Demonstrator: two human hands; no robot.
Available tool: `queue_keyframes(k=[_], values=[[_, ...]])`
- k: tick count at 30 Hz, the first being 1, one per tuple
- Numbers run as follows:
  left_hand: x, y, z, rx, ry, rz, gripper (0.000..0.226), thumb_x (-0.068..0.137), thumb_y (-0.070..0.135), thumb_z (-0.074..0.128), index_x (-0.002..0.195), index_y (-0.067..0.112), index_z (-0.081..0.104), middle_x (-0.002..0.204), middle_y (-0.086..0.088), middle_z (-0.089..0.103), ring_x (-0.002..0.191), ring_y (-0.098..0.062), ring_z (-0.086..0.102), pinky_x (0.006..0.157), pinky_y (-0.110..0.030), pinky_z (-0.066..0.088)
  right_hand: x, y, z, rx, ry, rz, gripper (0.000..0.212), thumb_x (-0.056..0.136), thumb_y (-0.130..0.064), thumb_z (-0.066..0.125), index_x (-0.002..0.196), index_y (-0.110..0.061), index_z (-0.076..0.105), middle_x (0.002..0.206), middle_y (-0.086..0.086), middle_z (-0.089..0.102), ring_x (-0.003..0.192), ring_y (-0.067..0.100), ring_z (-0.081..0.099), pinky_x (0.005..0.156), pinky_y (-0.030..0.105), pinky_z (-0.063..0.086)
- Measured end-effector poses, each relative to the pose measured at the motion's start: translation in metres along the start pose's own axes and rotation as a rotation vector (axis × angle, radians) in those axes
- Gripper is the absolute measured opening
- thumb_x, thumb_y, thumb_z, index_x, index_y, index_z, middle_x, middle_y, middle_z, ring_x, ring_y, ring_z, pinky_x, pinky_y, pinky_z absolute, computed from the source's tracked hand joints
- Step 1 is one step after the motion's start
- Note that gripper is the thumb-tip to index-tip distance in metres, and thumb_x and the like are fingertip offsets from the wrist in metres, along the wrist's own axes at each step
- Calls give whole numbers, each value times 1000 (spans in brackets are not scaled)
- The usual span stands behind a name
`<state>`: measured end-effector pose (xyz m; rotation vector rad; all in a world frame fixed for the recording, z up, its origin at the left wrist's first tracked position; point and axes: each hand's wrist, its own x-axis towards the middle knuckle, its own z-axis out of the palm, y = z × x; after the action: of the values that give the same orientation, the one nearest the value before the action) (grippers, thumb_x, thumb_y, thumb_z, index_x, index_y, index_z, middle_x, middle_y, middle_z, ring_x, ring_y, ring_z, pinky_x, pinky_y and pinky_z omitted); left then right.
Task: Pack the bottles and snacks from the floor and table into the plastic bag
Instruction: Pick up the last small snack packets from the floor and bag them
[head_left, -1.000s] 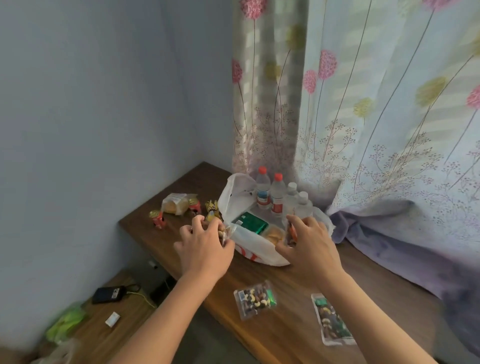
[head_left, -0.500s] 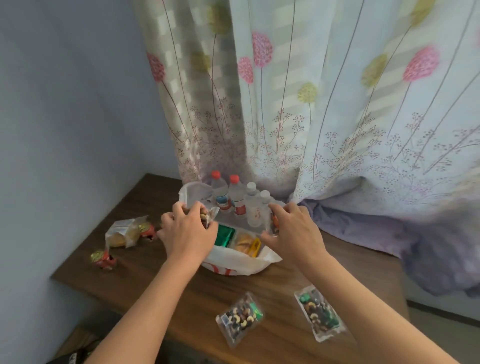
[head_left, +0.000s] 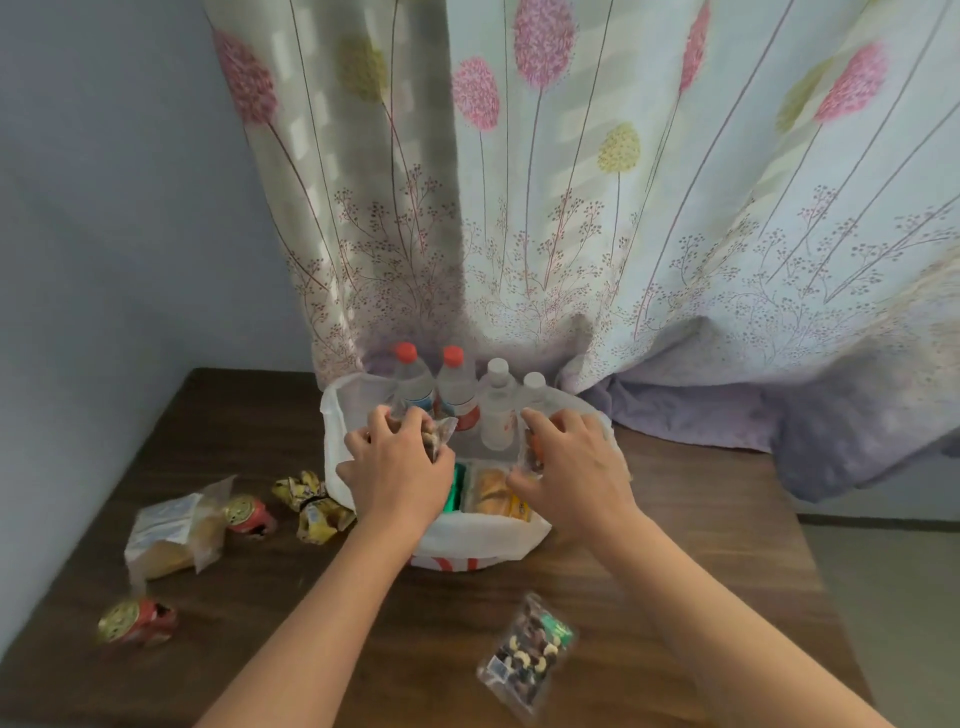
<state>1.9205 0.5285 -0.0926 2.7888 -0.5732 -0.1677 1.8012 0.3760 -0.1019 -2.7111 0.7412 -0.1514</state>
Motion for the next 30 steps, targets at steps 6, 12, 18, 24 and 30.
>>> queue_keyframes(k=[6, 12, 18, 24, 30], values=[[25, -29, 24, -34, -56, 64, 39, 95, 52, 57, 130, 36, 51, 149, -4, 35, 130, -33, 36, 97, -50, 44, 5, -22, 31, -2, 9, 101, 71, 85, -54, 58, 150, -32, 42, 121, 0, 54, 115, 26, 48, 86, 41, 54], [38, -38, 54, -47, -134, 72, 39, 96, 51, 57, 131, 38, 49, 153, -5, 33, 134, -32, 34, 100, -49, 43, 16, -26, 63, -1, -2, 123, 72, 85, -52, 56, 152, -29, 42, 124, 1, 55, 118, 27, 49, 88, 42, 55], [46, -45, 78, -52, -173, 48, 40, 96, 50, 58, 133, 37, 50, 152, -5, 33, 134, -32, 33, 100, -50, 44, 27, -25, 95, -9, -46, 117, 75, 85, -54, 58, 153, -29, 39, 134, 4, 52, 123, 26, 45, 92, 41, 53], [59, -51, 100, -11, -295, 15, 74, 90, 62, 61, 153, 35, 34, 168, -5, 12, 151, -38, 16, 115, -60, 35, 36, -21, 123, 17, -78, 131, 78, 85, -59, 60, 154, -32, 34, 141, 4, 46, 133, 27, 42, 99, 46, 51], [60, -65, 99, 78, -185, 132, 82, 92, 77, 35, 160, 32, 26, 171, -6, 12, 157, -32, 7, 125, -52, 20, 37, -21, 134, -47, -226, 90, 101, 79, -80, 57, 160, -42, 11, 171, 4, 7, 158, 30, -8, 122, 65, 9]])
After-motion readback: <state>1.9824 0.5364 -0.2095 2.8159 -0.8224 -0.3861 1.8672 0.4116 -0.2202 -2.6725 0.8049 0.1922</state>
